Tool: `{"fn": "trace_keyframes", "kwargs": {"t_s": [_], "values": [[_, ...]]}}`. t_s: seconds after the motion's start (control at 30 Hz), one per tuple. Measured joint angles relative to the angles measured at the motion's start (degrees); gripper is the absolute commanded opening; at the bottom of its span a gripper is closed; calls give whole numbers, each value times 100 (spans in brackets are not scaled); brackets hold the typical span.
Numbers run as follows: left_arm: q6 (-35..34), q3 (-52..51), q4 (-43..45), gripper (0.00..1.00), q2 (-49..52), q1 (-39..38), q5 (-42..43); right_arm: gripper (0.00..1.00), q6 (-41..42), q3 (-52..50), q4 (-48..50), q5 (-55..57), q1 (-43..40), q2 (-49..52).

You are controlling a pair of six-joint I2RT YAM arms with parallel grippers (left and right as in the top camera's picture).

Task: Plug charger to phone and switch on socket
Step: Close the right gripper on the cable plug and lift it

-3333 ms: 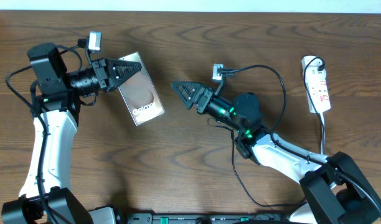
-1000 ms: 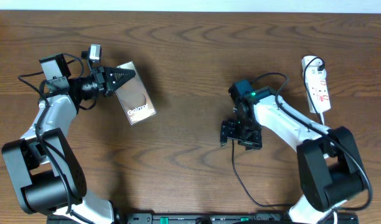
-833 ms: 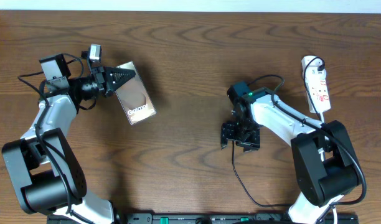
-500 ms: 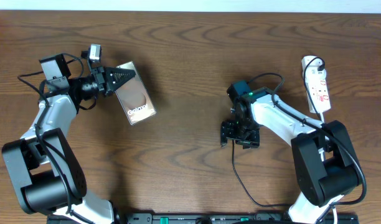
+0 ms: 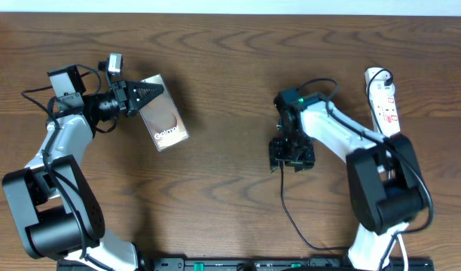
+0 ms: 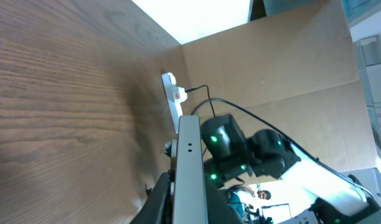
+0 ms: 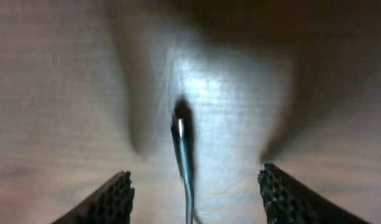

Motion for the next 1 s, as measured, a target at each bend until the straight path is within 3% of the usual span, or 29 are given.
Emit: {"fn": "trace_keyframes", "kwargs": {"t_s": [0.23, 0.37, 0.43, 1.0], "values": [[0, 0, -2, 8, 0, 0, 0, 58, -20, 258, -144, 61, -9, 273], [2, 0, -2, 7, 0, 0, 0, 28, 15, 258, -138, 68, -4, 286], [2, 0, -2, 7, 0, 0, 0, 19, 4, 262, -142, 81, 4, 299], [2, 0, -2, 7, 0, 0, 0, 12, 144, 269, -129, 79, 229, 323]]}}
